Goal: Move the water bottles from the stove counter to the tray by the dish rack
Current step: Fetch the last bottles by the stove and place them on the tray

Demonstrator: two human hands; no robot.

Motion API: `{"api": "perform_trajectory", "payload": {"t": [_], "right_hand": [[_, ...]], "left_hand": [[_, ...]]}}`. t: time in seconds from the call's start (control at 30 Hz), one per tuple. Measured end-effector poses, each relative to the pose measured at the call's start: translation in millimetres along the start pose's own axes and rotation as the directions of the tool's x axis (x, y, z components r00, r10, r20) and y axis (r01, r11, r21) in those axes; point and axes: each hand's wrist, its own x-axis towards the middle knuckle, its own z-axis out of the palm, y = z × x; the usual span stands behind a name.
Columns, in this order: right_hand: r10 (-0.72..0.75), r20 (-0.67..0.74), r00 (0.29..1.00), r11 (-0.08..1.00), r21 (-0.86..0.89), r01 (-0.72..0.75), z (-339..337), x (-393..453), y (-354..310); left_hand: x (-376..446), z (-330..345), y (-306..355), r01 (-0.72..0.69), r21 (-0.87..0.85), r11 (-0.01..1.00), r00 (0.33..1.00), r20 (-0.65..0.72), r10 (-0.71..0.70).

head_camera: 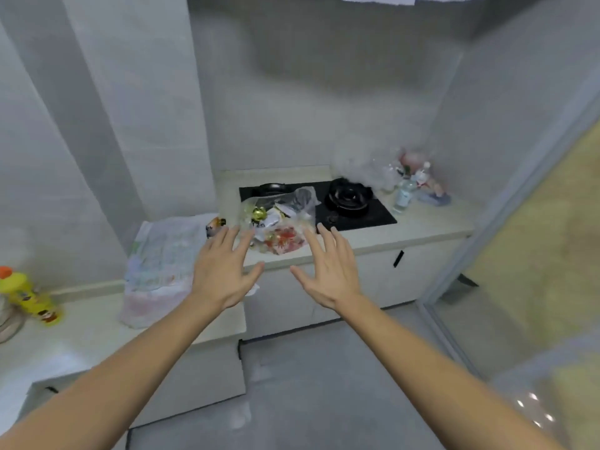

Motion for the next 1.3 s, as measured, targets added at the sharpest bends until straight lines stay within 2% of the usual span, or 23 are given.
{"api": "perform_trajectory", "payload": {"t": [0.2,0.47,0.63,0.8,1.13,1.3], "right_hand": [[0.285,-0.02,0.958,0.958,-0.018,-0.285,-3,16,90],[0.461,-0.094,0.882,0.886,-0.01,-0.464,-3,37,242],[0.465,-0.087,0.881,0.884,-0.014,-0.468,-11,73,357],[0.439,-0.06,0.897,0.896,-0.047,-0.441,-32,123,456],[0.414,-0.04,0.91,0.91,-0.025,-0.415,-20,226,592],[0.382,0.01,0.924,0.923,-0.049,-0.381,2,296,664]], "left_hand": [[101,40,63,-0.198,-0.038,0.979,0.977,0.071,0.2],[226,118,191,-0.355,-0.104,0.929,0.925,0.102,0.365],[309,159,285,-0.379,-0.126,0.917,0.915,0.097,0.391],[388,183,352,-0.369,-0.087,0.925,0.918,0.125,0.377],[519,252,427,-0.351,-0.047,0.935,0.919,0.174,0.354],[600,304,456,-0.284,-0.083,0.955,0.937,0.187,0.295]]}}
